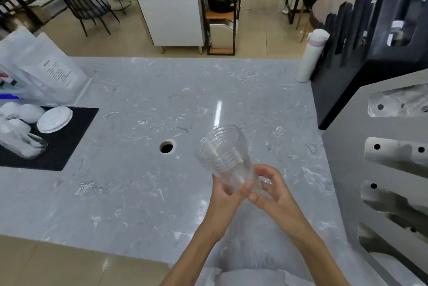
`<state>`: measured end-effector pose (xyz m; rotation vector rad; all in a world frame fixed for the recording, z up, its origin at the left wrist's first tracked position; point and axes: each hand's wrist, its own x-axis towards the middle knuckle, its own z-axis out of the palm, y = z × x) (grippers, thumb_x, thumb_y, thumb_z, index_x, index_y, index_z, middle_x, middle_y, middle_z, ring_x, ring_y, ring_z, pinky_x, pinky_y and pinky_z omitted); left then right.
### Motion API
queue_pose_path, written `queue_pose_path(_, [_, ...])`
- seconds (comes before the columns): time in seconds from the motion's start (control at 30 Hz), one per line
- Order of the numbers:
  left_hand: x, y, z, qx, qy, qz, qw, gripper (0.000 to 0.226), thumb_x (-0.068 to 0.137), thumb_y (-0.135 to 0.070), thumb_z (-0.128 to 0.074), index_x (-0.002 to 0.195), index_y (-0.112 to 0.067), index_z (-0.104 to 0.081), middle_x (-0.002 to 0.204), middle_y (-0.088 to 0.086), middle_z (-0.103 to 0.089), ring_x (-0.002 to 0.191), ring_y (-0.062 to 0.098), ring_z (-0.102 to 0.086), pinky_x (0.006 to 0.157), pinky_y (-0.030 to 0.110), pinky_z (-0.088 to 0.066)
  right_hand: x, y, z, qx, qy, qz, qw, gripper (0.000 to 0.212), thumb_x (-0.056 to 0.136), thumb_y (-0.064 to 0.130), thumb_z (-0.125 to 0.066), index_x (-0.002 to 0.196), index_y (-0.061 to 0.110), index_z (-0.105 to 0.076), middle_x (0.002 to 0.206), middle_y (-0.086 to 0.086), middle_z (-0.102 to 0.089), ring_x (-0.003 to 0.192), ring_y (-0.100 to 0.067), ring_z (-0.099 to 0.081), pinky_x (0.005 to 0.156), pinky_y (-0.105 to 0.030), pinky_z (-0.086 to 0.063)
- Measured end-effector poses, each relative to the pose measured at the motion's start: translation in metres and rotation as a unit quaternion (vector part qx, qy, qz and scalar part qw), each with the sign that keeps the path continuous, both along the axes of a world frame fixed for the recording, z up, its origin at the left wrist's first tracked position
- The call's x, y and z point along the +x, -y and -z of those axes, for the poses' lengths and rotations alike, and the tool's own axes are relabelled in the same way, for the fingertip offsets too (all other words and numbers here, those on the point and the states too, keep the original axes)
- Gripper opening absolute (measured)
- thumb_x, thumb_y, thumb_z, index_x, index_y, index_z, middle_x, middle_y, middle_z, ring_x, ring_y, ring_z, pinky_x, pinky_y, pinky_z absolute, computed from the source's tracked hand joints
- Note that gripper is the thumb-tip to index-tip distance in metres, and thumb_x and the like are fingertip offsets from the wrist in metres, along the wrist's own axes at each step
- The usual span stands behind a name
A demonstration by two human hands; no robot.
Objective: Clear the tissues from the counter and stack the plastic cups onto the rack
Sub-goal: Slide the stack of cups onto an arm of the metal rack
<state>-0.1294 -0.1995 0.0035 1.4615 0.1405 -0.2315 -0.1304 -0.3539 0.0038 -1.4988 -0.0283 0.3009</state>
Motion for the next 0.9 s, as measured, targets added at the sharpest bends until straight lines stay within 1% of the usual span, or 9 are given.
queue_pose_path(0.13, [0.004,0.019,-0.019,-0.015,-0.019,0.119,0.993,0.095,0.060,-0.084,-0.073,0.135,-0.036,-0.045,0.124,-0.021,-0.070,0.118,-0.004,-0.065,0.091,0.014,-0.055,-0.004,0.014,-0.008,0.112,-0.030,0.054,0.992,0.080,0.067,0.045,-0.089,0.135,0.042,-0.047,0.136,0.003,-0.061,0.121,-0.027,-0.063,0.094,-0.042,-0.055])
queue_pose_path(0.23, [0.024,0.024,-0.041,-0.011,0.018,0.202,0.979,0.088,0.061,-0.085,-0.072,0.131,-0.036,-0.053,0.128,-0.024,-0.066,0.125,-0.003,-0.060,0.097,0.014,-0.051,-0.010,0.031,-0.025,0.138,0.013,0.156,0.978,0.081,0.070,0.043,-0.088,0.138,0.035,-0.045,0.136,-0.010,-0.061,0.120,-0.038,-0.063,0.098,-0.057,-0.050])
queue_pose_path(0.37, [0.061,0.036,-0.069,-0.081,0.092,0.210,0.970,0.110,0.072,-0.073,-0.075,0.161,-0.040,-0.020,0.160,-0.016,-0.043,0.149,0.006,-0.041,0.117,0.029,-0.042,-0.026,0.062,-0.071,0.052,0.084,0.300,0.949,0.080,0.064,0.041,-0.090,0.134,0.034,-0.051,0.135,-0.001,-0.058,0.112,-0.029,-0.065,0.085,-0.040,-0.058])
queue_pose_path(0.47, [0.085,0.058,-0.093,-0.086,0.153,0.247,0.953,0.067,0.095,-0.055,-0.063,0.155,-0.050,-0.033,0.160,-0.020,-0.042,0.151,0.009,-0.039,0.117,0.039,-0.041,-0.046,0.075,-0.101,-0.032,0.142,0.344,0.928,0.073,0.066,0.032,-0.087,0.130,0.035,-0.054,0.126,0.016,-0.059,0.108,-0.008,-0.066,0.074,-0.019,-0.058])
queue_pose_path(0.53, [0.092,0.079,-0.108,-0.074,0.159,0.279,0.944,0.042,0.106,-0.043,-0.049,0.147,-0.051,-0.047,0.154,-0.022,-0.050,0.147,0.009,-0.045,0.116,0.042,-0.041,-0.057,0.076,-0.117,-0.046,0.164,0.385,0.907,0.076,0.064,0.031,-0.088,0.131,0.034,-0.053,0.125,0.013,-0.060,0.107,-0.012,-0.067,0.071,-0.021,-0.059])
queue_pose_path(0.57, [0.092,0.089,-0.116,-0.076,0.155,0.296,0.939,0.042,0.104,-0.050,-0.047,0.146,-0.051,-0.049,0.151,-0.024,-0.053,0.143,0.004,-0.049,0.116,0.040,-0.043,-0.060,0.077,-0.124,-0.042,0.168,0.409,0.896,0.078,0.061,0.031,-0.089,0.130,0.034,-0.053,0.124,0.011,-0.060,0.105,-0.015,-0.068,0.070,-0.023,-0.060])
queue_pose_path(0.73, [0.092,0.129,-0.160,-0.145,0.138,0.392,0.898,0.103,0.074,-0.081,-0.065,0.160,-0.038,-0.028,0.164,-0.014,-0.036,0.151,0.010,-0.037,0.125,0.047,-0.030,-0.067,0.095,-0.161,-0.005,0.181,0.478,0.859,0.080,0.053,0.036,-0.094,0.122,0.038,-0.055,0.120,0.002,-0.063,0.095,-0.029,-0.074,0.071,-0.042,-0.063])
queue_pose_path(0.8, [0.099,0.144,-0.174,-0.118,0.156,0.444,0.874,0.114,0.066,-0.086,-0.065,0.159,-0.051,-0.011,0.164,-0.023,-0.031,0.149,-0.003,-0.034,0.125,0.039,-0.028,-0.069,0.111,-0.172,0.010,0.207,0.484,0.850,0.076,0.056,0.043,-0.095,0.121,0.035,-0.056,0.120,-0.002,-0.064,0.096,-0.030,-0.074,0.071,-0.044,-0.063])
queue_pose_path(0.9, [0.114,0.171,-0.188,-0.056,0.231,0.472,0.849,0.092,0.078,-0.084,-0.054,0.151,-0.067,0.000,0.165,-0.027,-0.026,0.137,-0.027,-0.031,0.108,0.017,-0.029,-0.071,0.149,-0.185,0.058,0.244,0.491,0.834,0.062,0.066,0.034,-0.089,0.118,0.032,-0.057,0.121,0.000,-0.066,0.108,-0.027,-0.071,0.073,-0.036,-0.063])
